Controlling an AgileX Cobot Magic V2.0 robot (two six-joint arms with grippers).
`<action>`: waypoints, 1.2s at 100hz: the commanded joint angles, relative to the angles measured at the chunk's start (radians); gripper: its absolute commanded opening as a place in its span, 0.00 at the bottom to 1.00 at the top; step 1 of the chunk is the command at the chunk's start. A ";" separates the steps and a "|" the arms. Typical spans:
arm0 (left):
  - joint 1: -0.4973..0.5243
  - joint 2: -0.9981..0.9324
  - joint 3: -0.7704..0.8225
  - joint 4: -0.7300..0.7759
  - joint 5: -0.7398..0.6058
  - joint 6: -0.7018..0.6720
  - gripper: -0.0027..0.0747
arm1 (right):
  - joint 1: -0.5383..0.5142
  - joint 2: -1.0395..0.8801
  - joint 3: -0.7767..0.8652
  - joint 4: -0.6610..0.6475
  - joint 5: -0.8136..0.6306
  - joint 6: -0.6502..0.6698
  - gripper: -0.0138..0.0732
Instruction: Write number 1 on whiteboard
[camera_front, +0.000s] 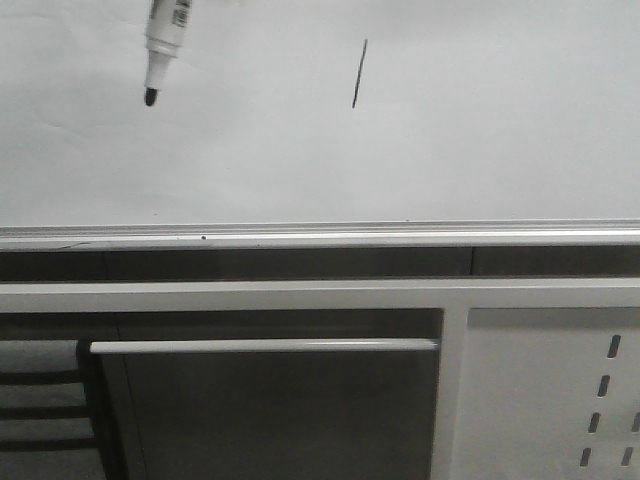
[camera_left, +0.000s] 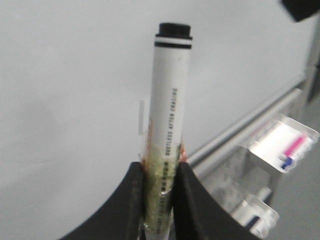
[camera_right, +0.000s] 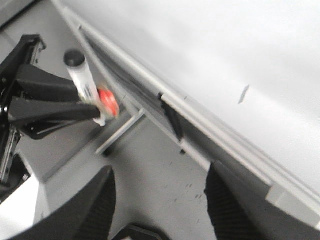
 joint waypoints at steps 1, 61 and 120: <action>-0.050 -0.009 -0.014 -0.042 -0.225 -0.013 0.01 | -0.040 -0.059 -0.002 0.039 -0.078 0.003 0.58; -0.035 0.144 -0.026 0.019 -0.603 -0.266 0.01 | -0.045 -0.118 0.132 0.039 -0.169 0.003 0.58; 0.014 0.225 -0.065 0.124 -0.612 -0.335 0.01 | -0.045 -0.118 0.132 0.039 -0.187 0.003 0.58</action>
